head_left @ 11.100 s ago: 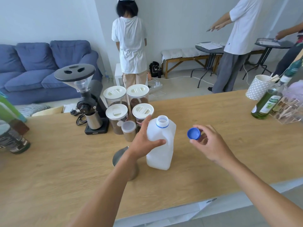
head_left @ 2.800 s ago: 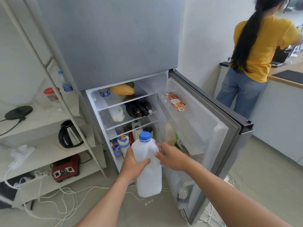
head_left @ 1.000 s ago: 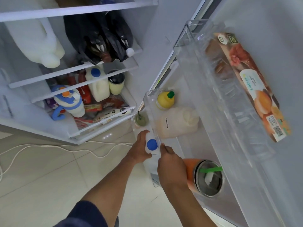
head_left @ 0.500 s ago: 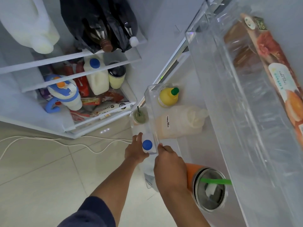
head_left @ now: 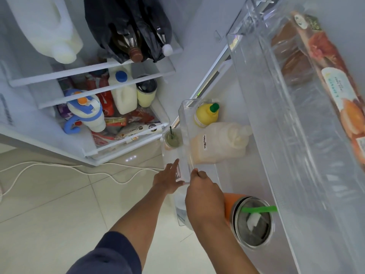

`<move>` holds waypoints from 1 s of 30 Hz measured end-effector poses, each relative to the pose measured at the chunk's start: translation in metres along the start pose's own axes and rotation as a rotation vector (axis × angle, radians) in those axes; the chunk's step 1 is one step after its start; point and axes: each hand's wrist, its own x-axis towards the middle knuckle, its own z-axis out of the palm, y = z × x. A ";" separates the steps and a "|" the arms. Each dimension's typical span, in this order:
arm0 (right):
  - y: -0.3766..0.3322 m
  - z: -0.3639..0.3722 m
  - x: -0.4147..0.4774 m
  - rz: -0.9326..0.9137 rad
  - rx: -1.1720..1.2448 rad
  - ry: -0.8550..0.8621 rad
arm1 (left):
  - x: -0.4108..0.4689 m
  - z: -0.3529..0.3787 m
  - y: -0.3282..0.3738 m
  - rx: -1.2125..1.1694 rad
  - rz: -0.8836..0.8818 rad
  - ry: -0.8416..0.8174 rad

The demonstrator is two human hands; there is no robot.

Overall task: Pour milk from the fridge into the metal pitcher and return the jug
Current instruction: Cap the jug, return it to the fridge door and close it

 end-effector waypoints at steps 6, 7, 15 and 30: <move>0.005 0.007 -0.001 -0.008 0.021 0.025 | -0.029 -0.006 -0.015 -0.032 -0.030 0.057; 0.005 0.008 -0.001 -0.016 0.011 0.021 | -0.035 -0.008 -0.018 -0.031 -0.032 0.068; -0.008 -0.016 -0.047 -0.160 0.060 0.197 | -0.103 -0.026 -0.016 -0.385 -0.106 0.225; 0.031 -0.124 -0.216 -0.520 0.208 0.814 | -0.287 -0.059 0.125 -0.820 0.238 0.619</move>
